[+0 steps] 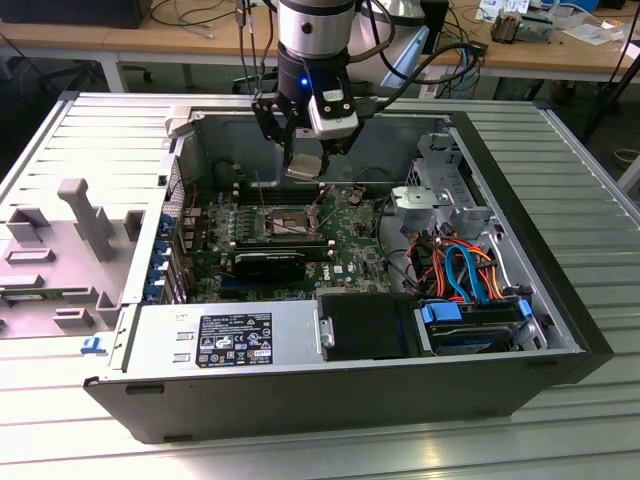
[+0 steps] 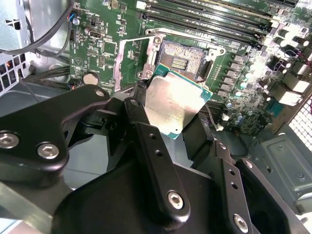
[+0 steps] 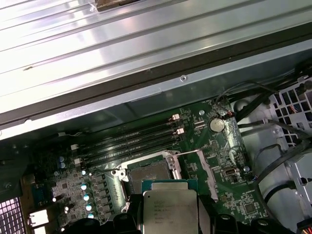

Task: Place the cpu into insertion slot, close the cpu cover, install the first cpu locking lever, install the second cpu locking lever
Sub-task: 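Place the cpu into insertion slot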

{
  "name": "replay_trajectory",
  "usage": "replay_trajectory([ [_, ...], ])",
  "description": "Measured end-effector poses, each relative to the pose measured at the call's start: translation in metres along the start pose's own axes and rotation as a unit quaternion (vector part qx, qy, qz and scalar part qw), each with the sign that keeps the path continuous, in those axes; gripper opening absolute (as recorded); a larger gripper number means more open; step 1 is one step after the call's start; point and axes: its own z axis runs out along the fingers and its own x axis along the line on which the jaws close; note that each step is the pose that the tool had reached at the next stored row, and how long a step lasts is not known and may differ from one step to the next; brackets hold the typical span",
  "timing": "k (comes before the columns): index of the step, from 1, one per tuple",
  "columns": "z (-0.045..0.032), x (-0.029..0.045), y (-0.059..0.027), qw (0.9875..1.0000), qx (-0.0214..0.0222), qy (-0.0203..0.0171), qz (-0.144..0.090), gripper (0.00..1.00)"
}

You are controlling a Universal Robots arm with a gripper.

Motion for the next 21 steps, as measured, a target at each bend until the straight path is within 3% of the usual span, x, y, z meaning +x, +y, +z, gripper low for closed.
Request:
replay_trajectory([
  [21,0.0,0.0,0.0,0.9998,-0.0004,-0.0019,0.021,0.54],
])
